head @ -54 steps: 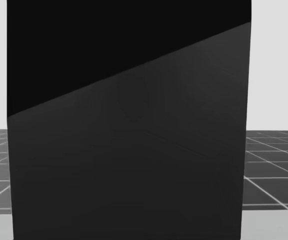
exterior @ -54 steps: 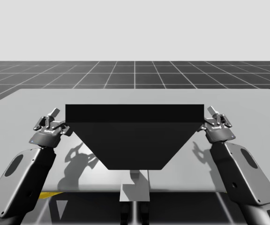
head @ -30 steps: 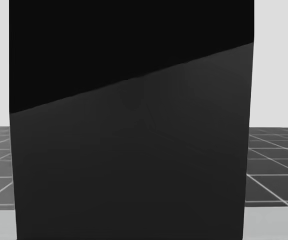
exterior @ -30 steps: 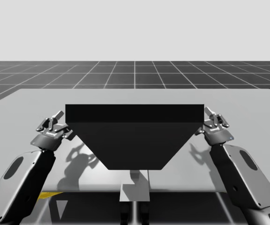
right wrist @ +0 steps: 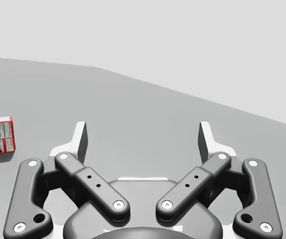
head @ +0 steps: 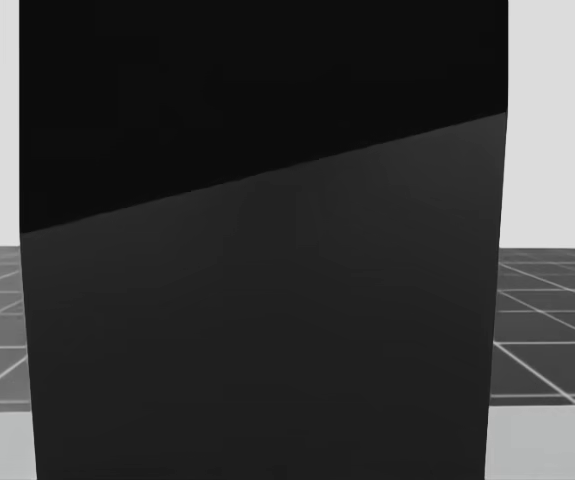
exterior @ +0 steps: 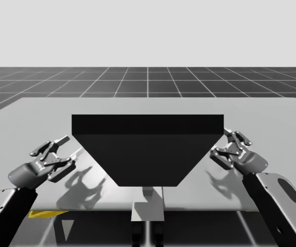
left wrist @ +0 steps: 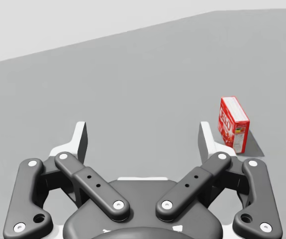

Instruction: Reach around the screen and pick up the object behind it.

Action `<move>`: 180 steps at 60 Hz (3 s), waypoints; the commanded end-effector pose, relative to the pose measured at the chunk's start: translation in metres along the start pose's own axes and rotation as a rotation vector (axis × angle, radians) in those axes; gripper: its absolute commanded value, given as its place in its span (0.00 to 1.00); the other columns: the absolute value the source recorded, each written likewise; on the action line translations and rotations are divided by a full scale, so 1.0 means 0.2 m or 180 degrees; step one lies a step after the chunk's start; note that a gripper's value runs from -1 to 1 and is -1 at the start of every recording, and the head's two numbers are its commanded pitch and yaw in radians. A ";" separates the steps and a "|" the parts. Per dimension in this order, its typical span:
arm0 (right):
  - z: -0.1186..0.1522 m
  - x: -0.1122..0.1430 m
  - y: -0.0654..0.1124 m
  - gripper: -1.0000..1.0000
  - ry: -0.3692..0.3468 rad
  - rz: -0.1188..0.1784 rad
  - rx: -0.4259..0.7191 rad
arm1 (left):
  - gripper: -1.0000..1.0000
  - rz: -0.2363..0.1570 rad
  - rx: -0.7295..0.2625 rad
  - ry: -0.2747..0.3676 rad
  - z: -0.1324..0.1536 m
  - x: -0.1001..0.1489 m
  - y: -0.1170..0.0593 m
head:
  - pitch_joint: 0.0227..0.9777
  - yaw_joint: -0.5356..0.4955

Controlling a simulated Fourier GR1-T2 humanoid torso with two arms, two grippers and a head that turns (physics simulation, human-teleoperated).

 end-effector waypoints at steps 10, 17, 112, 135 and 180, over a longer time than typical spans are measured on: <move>0.12 -0.02 0.08 0.00 -0.0072 0.0133 0.0975 | 0.00 -0.0226 -0.0680 0.0286 0.11 0.02 0.02 | 0.11 0.48; 0.11 -0.02 0.09 0.00 -0.0083 0.0200 0.1206 | 0.00 -0.0295 -0.0880 0.0365 0.07 0.01 0.00 | 0.11 0.49; 0.06 -0.13 0.21 0.00 -0.0050 0.0374 0.1499 | 0.00 -0.0241 -0.1342 0.0872 -0.92 -0.38 -0.36 | 0.14 0.50; 0.07 -0.13 0.22 0.00 -0.0041 0.0420 0.1514 | 0.97 -0.0289 -0.1258 0.0875 -0.91 -0.39 -0.32 | 0.14 0.49; 0.07 -0.15 0.21 0.00 -0.0037 0.0448 0.1469 | 1.00 -0.0567 -0.0305 0.0642 -0.31 -0.11 0.21 | 0.13 0.50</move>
